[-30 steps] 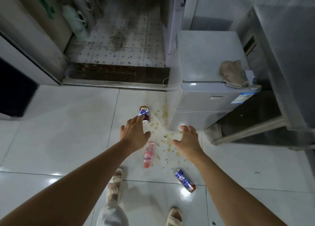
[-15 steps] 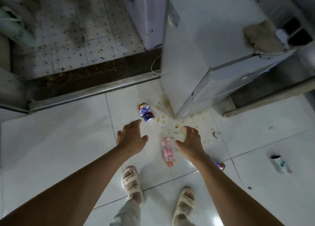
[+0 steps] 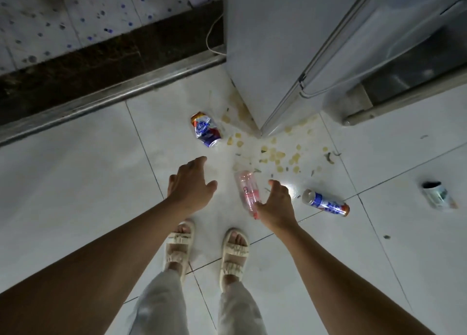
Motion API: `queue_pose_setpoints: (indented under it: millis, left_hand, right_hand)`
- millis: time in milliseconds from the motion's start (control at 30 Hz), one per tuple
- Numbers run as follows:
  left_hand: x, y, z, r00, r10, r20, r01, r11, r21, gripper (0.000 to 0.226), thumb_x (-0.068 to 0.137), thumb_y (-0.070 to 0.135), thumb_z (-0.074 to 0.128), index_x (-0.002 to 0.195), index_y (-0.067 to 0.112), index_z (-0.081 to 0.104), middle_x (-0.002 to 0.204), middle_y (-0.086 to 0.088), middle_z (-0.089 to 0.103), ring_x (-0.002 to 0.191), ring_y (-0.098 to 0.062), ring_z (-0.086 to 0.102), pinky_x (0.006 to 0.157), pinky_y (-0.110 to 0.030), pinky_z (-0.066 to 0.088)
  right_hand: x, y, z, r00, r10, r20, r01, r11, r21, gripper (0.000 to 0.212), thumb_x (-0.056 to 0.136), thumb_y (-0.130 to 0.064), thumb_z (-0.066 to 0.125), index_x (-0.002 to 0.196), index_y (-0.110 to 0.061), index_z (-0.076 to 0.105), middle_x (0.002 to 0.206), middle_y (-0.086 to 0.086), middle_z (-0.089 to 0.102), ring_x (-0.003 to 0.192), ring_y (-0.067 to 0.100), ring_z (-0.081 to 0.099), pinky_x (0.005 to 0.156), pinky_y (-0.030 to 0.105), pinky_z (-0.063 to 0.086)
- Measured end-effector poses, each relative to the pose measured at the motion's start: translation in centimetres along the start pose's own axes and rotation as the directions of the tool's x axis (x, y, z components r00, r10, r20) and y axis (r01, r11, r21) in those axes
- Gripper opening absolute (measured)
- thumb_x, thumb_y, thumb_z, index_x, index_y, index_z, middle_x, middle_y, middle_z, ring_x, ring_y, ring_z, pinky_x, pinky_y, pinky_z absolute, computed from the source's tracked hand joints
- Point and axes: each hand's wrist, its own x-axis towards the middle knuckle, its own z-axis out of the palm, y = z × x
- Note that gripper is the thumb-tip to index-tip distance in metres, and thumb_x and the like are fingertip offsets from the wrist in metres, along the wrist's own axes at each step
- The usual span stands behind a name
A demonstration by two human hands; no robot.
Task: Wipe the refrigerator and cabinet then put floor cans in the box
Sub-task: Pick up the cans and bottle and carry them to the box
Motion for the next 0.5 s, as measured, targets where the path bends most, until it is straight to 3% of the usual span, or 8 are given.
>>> queue_pose_setpoints:
  millis: [133,300,500]
  left_hand:
    - [4.8,-1.7,5.1,0.999,0.036,0.036,-0.036,0.999,0.004,0.065,0.089,0.035,0.053,0.145,0.018,0.024,0.149,-0.005,0.036,0.136,-0.027,0.032,0.106,-0.043,0.029]
    - [11.8,-4.1,11.8,0.991,0.096,0.090,-0.099,0.995,0.026,0.065,0.089,0.034,0.054,0.145,0.018,0.024,0.148,-0.006,0.037,0.136,-0.026,0.033,0.106,-0.042,0.029]
    - [18.6,-7.8,18.4,0.978,0.183,0.105,-0.189,0.980,0.058,0.063,0.089,0.030,0.054,0.144,0.018,0.026,0.147,-0.006,0.037,0.134,-0.026,0.034,0.106,-0.043,0.029]
  right_hand:
    - [4.7,2.7,5.5,0.998,0.058,-0.008,-0.058,0.998,-0.006,0.069,0.083,-0.023,0.065,0.141,-0.009,0.029,0.139,0.014,0.040,0.127,0.029,0.040,0.103,0.036,0.038]
    - [11.5,5.8,12.3,0.987,0.146,-0.070,-0.145,0.989,0.032,0.071,0.082,-0.017,0.063,0.141,-0.011,0.025,0.136,0.014,0.042,0.123,0.029,0.043,0.100,0.042,0.044]
    - [19.4,9.3,19.2,0.948,0.274,-0.163,-0.264,0.961,0.084,0.090,0.079,-0.032,0.071,0.147,-0.014,0.016,0.146,0.010,0.034,0.131,0.030,0.036,0.105,0.044,0.039]
